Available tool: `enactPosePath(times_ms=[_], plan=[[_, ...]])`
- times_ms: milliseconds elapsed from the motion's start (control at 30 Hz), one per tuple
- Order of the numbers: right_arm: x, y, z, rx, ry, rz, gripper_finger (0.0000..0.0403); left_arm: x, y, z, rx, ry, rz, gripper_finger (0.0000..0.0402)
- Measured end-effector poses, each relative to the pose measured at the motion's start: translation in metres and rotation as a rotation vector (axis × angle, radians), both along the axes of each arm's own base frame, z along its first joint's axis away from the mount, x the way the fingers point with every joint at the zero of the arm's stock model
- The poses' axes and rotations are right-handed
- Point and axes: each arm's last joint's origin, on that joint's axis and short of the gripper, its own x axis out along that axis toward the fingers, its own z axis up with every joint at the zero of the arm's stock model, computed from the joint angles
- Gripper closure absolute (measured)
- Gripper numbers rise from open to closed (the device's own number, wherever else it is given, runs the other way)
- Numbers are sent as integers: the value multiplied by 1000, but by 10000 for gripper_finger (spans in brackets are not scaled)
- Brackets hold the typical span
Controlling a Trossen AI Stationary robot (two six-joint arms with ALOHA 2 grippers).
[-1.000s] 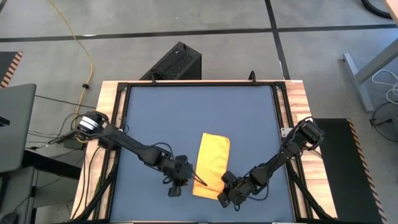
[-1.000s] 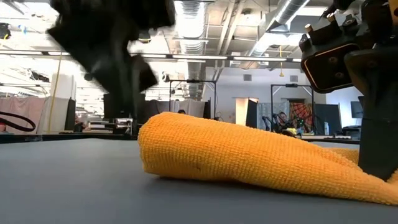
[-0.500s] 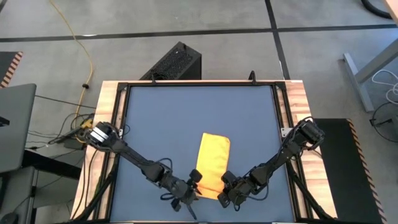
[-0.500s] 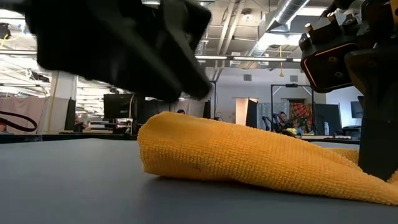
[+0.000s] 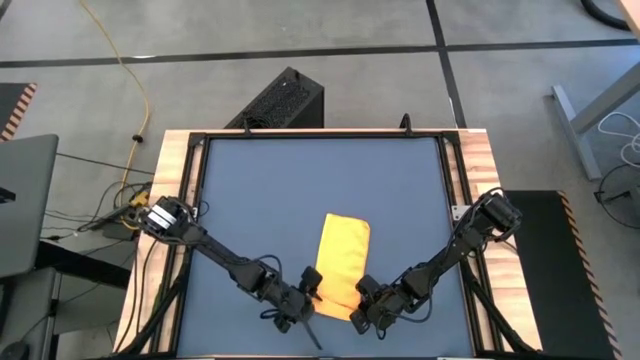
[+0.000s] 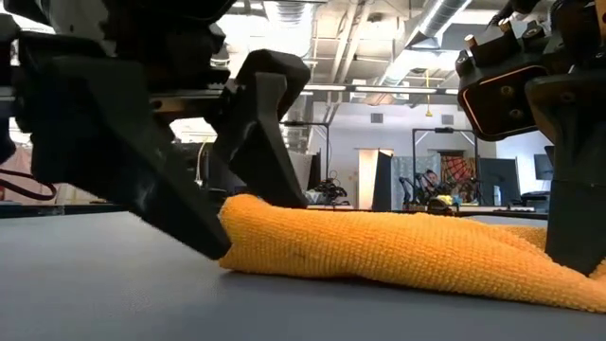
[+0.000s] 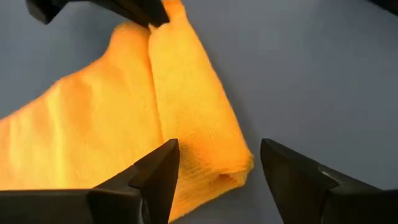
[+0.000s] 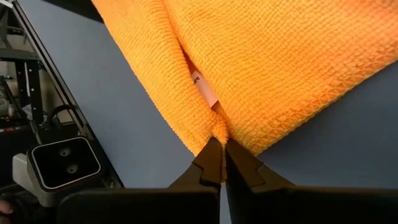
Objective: Roll towel
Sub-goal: Roll the orange microfiber towel
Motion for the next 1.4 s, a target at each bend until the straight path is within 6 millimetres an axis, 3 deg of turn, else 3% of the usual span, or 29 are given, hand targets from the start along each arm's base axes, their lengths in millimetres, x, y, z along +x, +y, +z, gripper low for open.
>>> enactPosePath(times_ms=[300,500,733,1000,1233,1400], plan=[[0,0,0,0,0,0,377,4,-3,-16,-104,53,-29,220],[0,0,0,4,-4,0,368,7,-2,-23,-166,77,-6,290],[1,1,1,48,16,4,314,5,1,-27,-187,134,48,391],[-4,1,12,56,14,25,260,4,4,-28,-232,199,72,400],[-25,0,34,6,53,52,243,4,7,-28,-261,232,79,401],[-32,9,49,-164,-122,214,245,6,12,-26,-330,270,97,401]])
